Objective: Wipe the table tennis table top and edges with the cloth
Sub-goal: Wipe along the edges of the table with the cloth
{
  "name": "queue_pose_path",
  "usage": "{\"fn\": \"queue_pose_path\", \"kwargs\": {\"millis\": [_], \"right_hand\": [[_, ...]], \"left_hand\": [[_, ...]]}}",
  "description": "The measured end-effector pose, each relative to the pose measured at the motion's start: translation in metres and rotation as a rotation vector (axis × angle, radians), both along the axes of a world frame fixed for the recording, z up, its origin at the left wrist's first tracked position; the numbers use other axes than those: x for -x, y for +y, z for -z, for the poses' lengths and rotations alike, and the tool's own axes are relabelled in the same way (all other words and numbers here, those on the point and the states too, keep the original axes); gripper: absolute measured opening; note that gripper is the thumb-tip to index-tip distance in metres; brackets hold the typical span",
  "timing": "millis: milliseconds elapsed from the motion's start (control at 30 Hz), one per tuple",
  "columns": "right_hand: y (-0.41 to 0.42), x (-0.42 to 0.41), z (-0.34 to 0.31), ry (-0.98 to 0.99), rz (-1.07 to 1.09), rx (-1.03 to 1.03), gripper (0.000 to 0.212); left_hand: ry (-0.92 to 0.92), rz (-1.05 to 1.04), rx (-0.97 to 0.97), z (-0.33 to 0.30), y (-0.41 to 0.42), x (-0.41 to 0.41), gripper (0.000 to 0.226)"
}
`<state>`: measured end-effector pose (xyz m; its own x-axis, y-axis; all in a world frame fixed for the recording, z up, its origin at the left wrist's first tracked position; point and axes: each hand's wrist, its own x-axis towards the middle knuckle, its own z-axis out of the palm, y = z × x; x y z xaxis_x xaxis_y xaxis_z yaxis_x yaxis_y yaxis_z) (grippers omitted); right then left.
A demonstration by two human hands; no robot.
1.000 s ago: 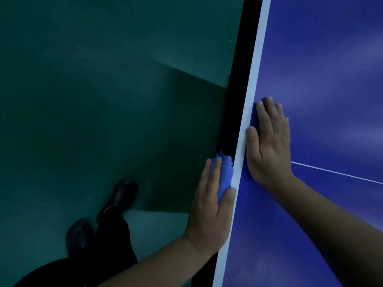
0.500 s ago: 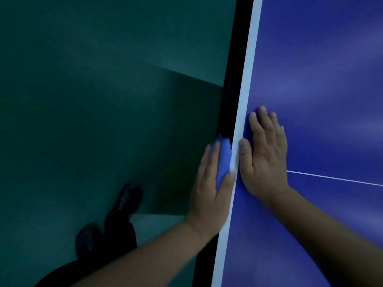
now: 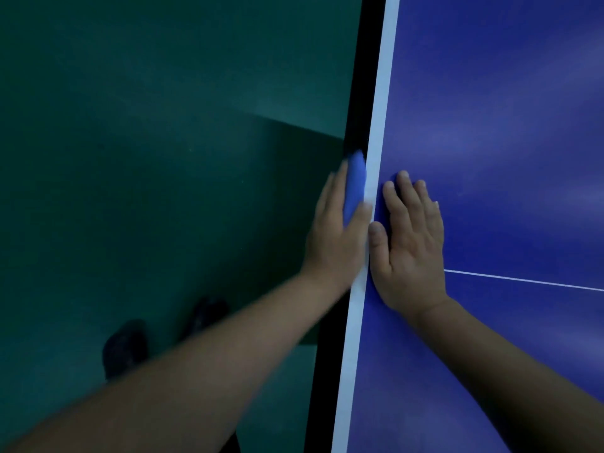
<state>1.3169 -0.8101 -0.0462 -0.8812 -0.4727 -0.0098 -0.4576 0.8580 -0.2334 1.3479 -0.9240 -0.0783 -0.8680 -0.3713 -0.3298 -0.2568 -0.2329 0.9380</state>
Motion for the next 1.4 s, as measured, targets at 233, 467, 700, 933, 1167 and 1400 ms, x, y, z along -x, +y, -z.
{"fn": "queue_pose_path", "kwargs": {"millis": [233, 467, 700, 933, 1167, 1400], "right_hand": [[0.000, 0.001, 0.001, 0.014, -0.004, -0.008, 0.058], [0.000, 0.001, 0.001, 0.008, -0.004, -0.006, 0.058], [0.000, 0.002, 0.001, -0.003, -0.014, -0.013, 0.058], [-0.002, 0.005, -0.004, -0.085, -0.001, 0.042, 0.055], [-0.008, -0.023, -0.048, -0.195, 0.465, 0.789, 0.036], [0.010, -0.035, -0.018, -0.187, 0.625, 0.441, 0.047]], "left_hand": [[-0.017, 0.053, 0.077, -0.005, 0.034, -0.096, 0.059], [-0.008, -0.029, 0.052, 0.008, -0.029, 0.077, 0.067], [0.000, 0.023, 0.006, -0.003, 0.025, -0.063, 0.060], [-0.040, -0.261, 0.132, -0.019, 0.005, 0.006, 0.054], [0.132, 0.042, 0.505, -0.052, 0.019, 0.004, 0.054], [0.140, 0.296, 0.133, -0.072, 0.044, -0.026, 0.048]]}}
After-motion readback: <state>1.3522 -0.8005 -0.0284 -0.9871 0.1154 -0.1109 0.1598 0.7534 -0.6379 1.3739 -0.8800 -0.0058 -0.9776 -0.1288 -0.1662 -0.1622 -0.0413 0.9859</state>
